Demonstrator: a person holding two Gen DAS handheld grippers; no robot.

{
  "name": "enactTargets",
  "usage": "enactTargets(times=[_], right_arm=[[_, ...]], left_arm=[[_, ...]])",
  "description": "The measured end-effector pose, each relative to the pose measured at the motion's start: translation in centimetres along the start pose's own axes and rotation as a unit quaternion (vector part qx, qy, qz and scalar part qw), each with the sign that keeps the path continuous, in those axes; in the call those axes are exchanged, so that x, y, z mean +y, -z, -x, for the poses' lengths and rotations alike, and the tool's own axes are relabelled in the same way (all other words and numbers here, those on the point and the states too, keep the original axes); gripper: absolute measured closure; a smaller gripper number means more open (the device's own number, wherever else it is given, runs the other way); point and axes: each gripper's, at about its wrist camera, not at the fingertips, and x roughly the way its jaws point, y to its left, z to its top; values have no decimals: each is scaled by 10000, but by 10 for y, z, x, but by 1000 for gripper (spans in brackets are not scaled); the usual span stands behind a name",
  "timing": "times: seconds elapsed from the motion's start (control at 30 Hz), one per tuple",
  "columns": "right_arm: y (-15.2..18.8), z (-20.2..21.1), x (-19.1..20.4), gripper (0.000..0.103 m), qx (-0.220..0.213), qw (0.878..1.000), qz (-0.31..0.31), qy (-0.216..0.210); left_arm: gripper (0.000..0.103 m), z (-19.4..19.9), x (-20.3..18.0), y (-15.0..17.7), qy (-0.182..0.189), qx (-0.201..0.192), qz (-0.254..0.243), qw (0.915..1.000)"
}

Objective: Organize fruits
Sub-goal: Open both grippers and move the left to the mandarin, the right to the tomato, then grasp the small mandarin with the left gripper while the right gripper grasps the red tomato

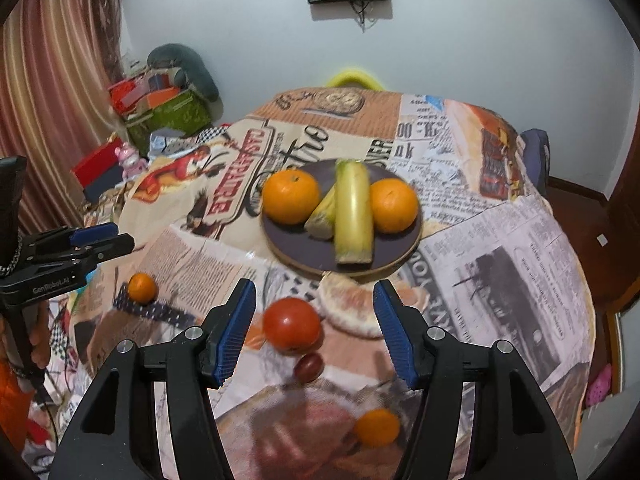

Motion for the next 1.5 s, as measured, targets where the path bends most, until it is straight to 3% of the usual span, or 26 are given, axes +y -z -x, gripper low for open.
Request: enactTargets(times=[0.57,0.73,0.87,1.0,1.13,1.5], right_arm=[[22,-51,15,46,676,9977,55,-83],[24,-64,15,46,809,9967,72,-87],[25,-74,15,46,936,9954,39,-187],[23,-74,15,57,933,9955,84,-144],[22,-71,13,59,939,9953,102,-203],[9,-40,8,59,468,9988,55,-166]], left_arm=[[56,-49,19,43,157,697,203,9972],[56,-49,18,43,157,596,160,9980],[66,-49,19,42,147,583,113,9981],[66,-46,20,42,188,552,153,9982],[67,-40,18,38,211,435,173,9987],[67,-11,-10,7,409,-66,-30,9991]])
